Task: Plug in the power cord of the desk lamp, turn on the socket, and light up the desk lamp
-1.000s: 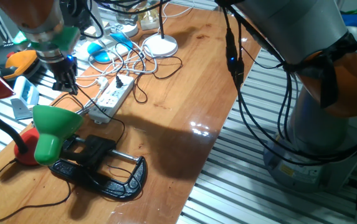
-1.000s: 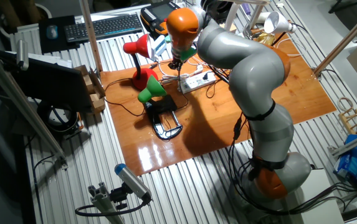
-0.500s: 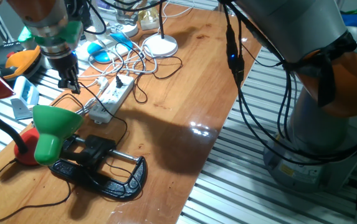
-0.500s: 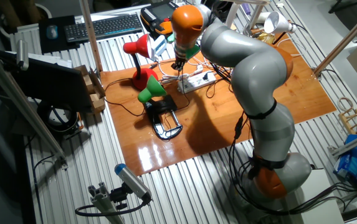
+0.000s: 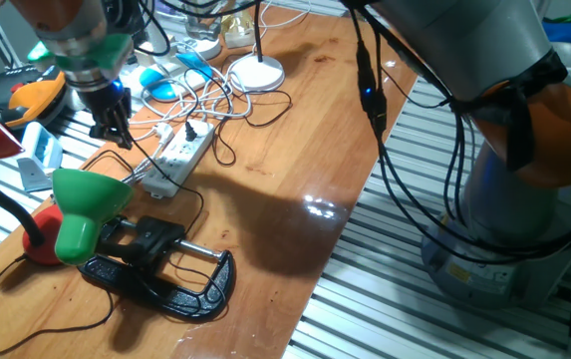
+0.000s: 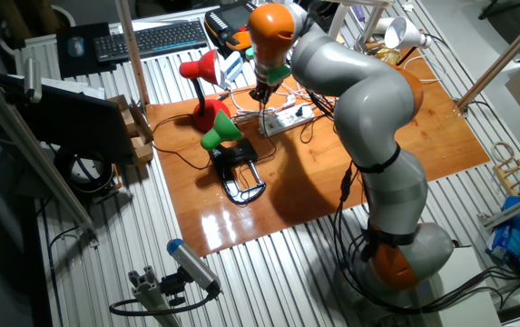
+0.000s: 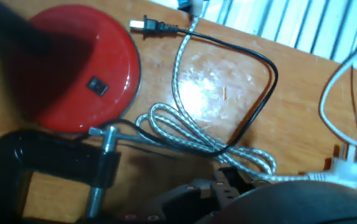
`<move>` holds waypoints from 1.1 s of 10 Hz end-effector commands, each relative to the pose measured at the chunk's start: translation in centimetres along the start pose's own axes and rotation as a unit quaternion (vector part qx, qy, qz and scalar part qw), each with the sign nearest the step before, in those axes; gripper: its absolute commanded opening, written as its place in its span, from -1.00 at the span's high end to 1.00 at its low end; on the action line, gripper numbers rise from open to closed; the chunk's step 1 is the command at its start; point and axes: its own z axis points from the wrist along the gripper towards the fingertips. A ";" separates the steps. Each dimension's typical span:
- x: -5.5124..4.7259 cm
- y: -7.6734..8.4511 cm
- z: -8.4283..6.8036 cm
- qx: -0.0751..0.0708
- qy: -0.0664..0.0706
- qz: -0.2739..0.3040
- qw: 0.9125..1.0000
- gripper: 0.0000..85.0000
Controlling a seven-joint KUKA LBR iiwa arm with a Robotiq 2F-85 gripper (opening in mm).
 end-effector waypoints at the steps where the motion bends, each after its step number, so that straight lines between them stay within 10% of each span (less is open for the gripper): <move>1: 0.2 -0.2 -0.1 0.001 0.018 0.170 0.985 1.00; 6: 0.6 -0.1 -0.3 0.016 0.047 0.213 0.976 1.00; 11: 0.7 -0.1 -0.3 -0.004 0.065 0.216 0.974 1.00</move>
